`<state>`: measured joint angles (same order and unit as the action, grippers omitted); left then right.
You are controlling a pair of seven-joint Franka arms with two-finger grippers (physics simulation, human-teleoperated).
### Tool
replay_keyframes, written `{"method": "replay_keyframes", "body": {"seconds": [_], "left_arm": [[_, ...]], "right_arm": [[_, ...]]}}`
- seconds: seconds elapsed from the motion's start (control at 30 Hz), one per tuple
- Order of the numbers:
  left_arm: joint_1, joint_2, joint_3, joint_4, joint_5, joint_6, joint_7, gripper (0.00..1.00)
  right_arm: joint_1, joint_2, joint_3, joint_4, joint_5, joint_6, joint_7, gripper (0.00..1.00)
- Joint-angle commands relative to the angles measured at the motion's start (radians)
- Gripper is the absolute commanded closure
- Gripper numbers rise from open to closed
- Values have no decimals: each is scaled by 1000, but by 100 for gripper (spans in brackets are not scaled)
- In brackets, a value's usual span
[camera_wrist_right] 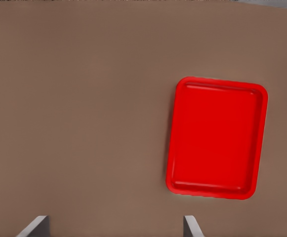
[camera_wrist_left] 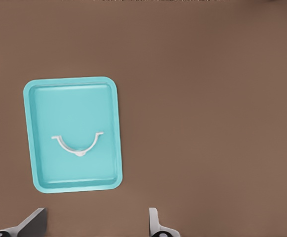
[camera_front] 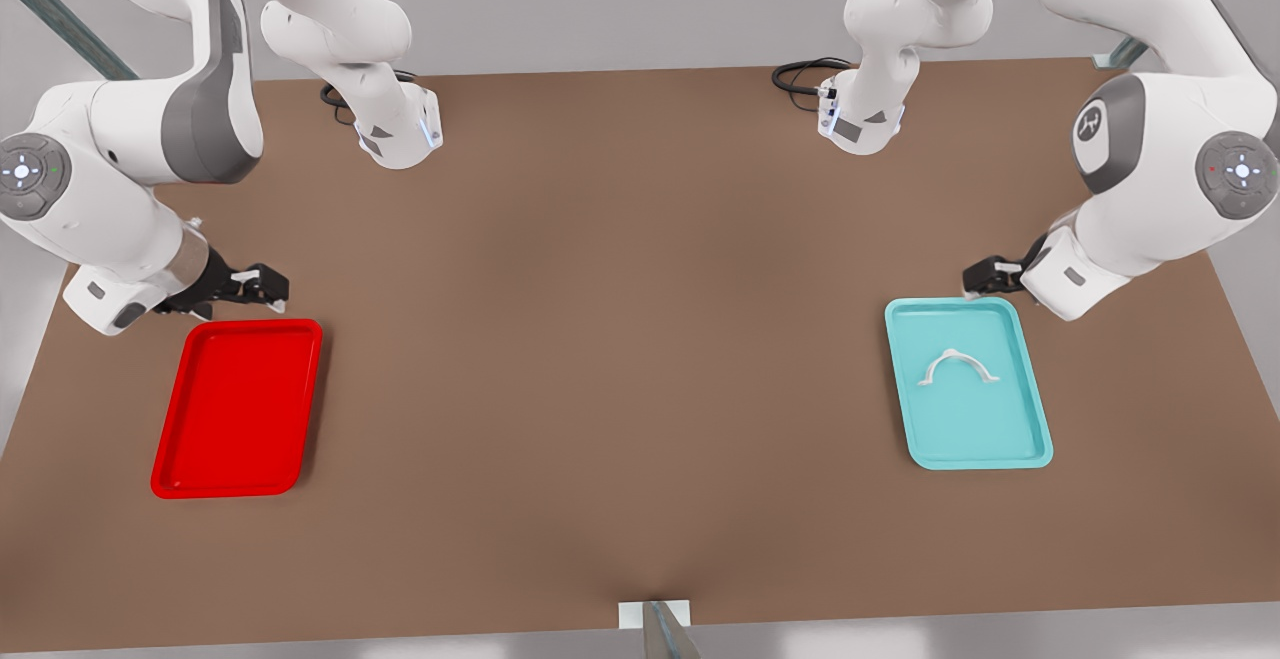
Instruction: Take the drainage pipe clamp from the left arm, pass it to the right arm, and place it in the plate on the right side
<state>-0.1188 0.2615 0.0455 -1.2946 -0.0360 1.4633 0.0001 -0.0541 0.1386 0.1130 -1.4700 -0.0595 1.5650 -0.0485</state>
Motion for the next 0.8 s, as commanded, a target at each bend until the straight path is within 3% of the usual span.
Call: {"method": "replay_keyframes", "body": {"seconds": [0.0, 0.07, 0.17, 0.3, 0.4, 0.5, 0.77], "left_arm": [[4, 2, -1, -2, 33, 49, 103, 0], [10, 15, 48, -138, 30, 209, -32, 0], [13, 24, 161, -468, -64, 708, -247, 0], [60, 113, 189, -637, -91, 994, -238, 0], [117, 209, 189, -647, -96, 1103, -204, 0], [140, 248, 191, -673, -349, 1112, -12, 0], [110, 288, 194, -808, -354, 1247, 110, 2]], "right_arm": [[0, -1, 1, 0, 0, 24, -37, 0], [2, 1, 1, 0, 0, 26, -37, 0], [3, 3, 1, 0, 0, 26, -37, 0], [3, 4, 1, 0, 0, 27, -37, 0], [2, 4, 1, 0, 0, 27, -37, 0], [2, 4, -1, 0, 0, 27, -37, 0], [0, 4, -1, 0, 1, 27, -37, 0]]}}
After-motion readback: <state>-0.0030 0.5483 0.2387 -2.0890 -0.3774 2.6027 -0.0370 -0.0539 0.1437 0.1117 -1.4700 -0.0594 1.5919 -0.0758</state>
